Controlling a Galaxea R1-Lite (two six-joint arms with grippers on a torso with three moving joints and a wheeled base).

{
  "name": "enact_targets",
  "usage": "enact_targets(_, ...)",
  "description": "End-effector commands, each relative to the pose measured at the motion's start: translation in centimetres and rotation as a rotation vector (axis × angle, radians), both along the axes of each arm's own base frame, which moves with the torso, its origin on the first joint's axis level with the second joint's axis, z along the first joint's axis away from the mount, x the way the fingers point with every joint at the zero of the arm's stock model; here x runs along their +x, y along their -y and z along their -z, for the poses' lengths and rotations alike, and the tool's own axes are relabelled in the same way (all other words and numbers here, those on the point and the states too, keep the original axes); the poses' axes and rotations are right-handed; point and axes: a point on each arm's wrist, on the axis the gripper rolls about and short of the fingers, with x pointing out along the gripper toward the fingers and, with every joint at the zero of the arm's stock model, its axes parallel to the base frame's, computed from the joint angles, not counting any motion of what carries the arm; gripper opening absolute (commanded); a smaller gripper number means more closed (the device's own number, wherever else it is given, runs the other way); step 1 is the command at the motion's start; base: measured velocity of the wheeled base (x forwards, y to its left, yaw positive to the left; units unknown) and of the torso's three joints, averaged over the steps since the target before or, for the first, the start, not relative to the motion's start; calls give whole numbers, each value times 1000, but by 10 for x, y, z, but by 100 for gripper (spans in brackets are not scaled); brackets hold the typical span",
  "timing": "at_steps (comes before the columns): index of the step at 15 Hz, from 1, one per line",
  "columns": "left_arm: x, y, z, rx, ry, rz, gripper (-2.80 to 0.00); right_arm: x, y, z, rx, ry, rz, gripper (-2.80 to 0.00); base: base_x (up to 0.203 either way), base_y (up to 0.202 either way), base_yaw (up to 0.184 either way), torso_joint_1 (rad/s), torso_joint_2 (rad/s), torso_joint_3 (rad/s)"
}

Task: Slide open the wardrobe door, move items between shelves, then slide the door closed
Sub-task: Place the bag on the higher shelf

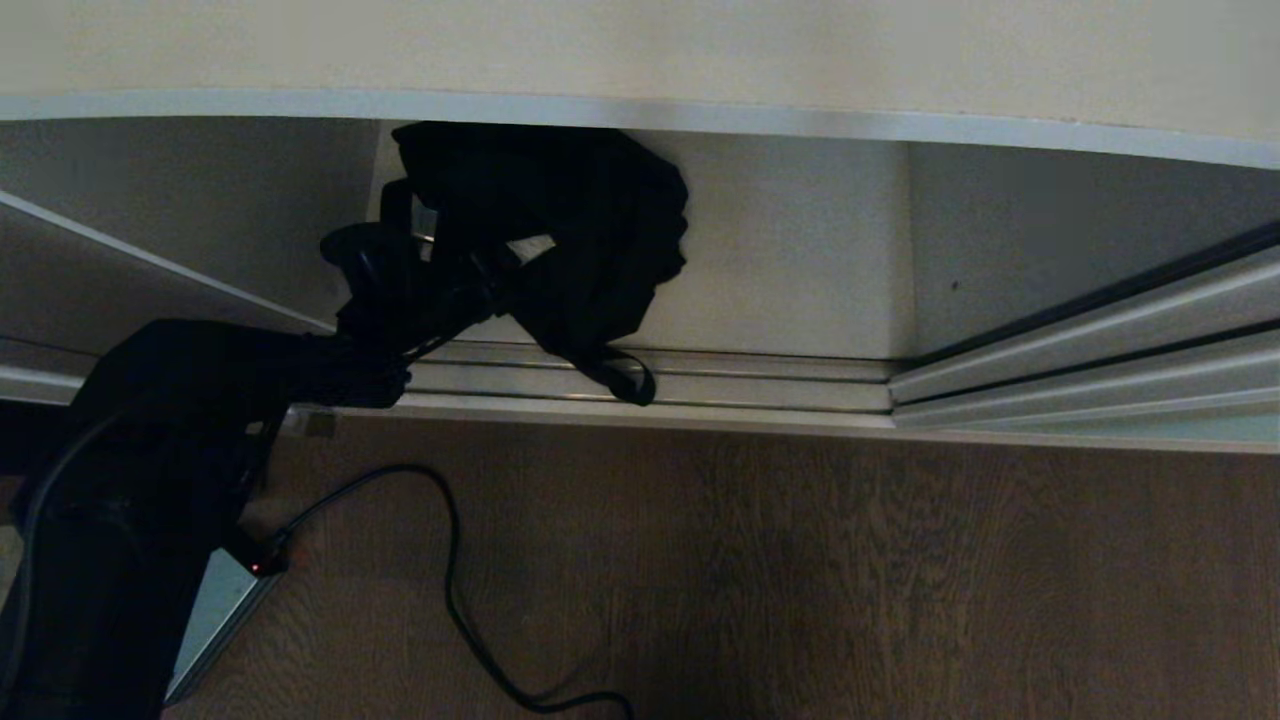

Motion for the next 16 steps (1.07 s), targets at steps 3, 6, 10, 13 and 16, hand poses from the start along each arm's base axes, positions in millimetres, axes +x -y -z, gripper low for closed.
enact_targets(3, 1, 2, 4, 13, -33, 6, -280, 0, 0, 0, 0, 2, 0, -280, 0, 0, 0, 0, 0, 0)
enact_targets(6, 1, 3, 4, 12, -33, 9, -280, 0, 0, 0, 0, 1, 0, -280, 0, 0, 0, 0, 0, 0)
enact_targets(10, 1, 6, 5, 17, -29, 6, -280, 0, 0, 0, 0, 1, 0, -280, 0, 0, 0, 0, 0, 0)
enact_targets(13, 1, 6, 5, 17, -28, 6, -280, 0, 0, 0, 0, 2, 0, -280, 0, 0, 0, 0, 0, 0)
enact_targets(16, 0, 8, 2, 12, -22, 5, -280, 0, 0, 0, 0, 2, 0, -280, 0, 0, 0, 0, 0, 0)
